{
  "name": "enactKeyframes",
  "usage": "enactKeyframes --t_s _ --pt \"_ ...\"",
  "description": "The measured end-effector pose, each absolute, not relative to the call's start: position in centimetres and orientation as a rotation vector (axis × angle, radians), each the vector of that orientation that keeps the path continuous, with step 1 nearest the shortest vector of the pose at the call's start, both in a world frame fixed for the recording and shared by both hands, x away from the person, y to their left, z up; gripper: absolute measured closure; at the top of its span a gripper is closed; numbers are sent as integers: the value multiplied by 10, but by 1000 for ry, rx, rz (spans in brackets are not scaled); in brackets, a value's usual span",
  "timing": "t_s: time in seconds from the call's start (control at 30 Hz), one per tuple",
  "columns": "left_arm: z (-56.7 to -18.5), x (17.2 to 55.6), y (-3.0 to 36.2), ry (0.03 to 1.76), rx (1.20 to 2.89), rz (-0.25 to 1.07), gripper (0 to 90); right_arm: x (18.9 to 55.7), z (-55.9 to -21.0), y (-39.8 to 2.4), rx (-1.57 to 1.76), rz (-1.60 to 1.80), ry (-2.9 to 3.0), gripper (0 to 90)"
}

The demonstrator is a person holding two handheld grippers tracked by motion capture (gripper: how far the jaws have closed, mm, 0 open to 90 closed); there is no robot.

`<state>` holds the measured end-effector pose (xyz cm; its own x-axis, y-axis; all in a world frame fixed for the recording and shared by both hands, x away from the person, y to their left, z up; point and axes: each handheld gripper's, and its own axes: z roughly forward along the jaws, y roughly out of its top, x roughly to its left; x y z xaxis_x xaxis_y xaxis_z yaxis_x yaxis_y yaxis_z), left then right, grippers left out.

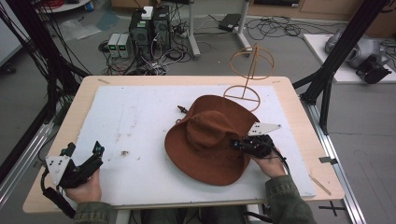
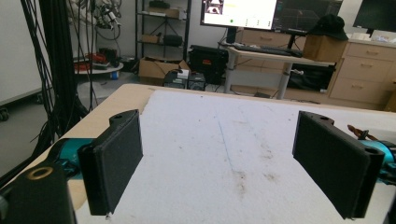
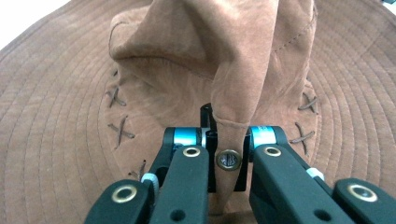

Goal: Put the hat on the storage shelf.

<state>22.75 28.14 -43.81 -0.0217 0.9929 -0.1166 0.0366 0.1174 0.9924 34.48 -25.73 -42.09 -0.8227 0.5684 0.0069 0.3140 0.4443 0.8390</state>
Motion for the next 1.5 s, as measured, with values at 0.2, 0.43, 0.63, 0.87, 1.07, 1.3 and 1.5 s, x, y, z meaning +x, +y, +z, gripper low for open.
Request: enactKeyframes --t_s 0.2,0.43,0.63,0.87,1.07,1.3,1.5 --pt "-438 228 281 1305 1138 1117 162 340 -415 -259 762 1379 2352 893" --pt "-439 228 283 1312 1136 1113 162 332 -400 -260 714 1547 2236 892" --pt "-439 228 282 1314 1143 1112 162 316 -382 -255 638 1662 2020 891" --pt "-439 228 284 1315 1135 1106 162 305 -368 -256 616 1819 1790 891" --pt "-439 227 284 1321 1126 1102 162 300 -358 -256 591 1792 1733 891" --pt "-439 228 282 1315 1127 1103 162 305 -336 -257 590 1768 1671 889" --pt "-440 228 283 1318 1129 1098 162 313 -310 -261 619 1714 1578 889"
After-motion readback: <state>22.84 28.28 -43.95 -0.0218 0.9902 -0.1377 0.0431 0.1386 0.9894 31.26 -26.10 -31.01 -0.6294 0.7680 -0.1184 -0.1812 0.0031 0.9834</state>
